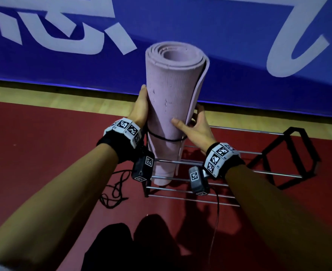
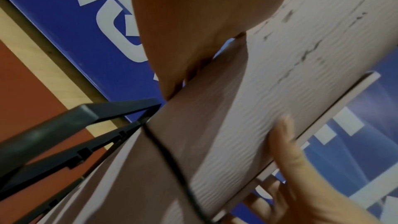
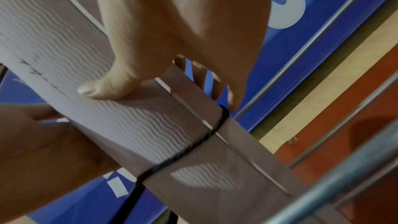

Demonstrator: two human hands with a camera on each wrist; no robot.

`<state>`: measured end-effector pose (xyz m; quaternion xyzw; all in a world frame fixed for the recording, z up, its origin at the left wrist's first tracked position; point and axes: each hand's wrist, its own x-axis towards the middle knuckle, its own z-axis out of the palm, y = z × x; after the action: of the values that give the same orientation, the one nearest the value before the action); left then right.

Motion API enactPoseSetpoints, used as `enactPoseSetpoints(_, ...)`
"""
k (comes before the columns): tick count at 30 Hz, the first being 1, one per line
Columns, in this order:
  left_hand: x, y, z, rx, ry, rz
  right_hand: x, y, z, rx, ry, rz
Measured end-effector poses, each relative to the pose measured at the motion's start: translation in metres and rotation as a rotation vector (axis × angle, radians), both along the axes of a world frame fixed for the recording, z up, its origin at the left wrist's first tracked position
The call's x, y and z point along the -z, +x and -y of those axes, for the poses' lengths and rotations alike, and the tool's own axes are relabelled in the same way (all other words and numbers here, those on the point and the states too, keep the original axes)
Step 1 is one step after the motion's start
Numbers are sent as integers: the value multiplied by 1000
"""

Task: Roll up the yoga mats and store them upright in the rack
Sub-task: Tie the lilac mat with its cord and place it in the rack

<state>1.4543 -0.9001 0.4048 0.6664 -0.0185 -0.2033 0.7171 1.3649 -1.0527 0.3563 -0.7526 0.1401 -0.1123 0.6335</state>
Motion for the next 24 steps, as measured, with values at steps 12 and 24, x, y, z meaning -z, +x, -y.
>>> enactPoseSetpoints(12, 46, 9, 0, -90, -73, -23, -21, -1, -26, 40, 289, -92)
enactPoseSetpoints(24, 42, -10, 0, -137, 117, 97, -6, 7, -38, 46, 171, -47)
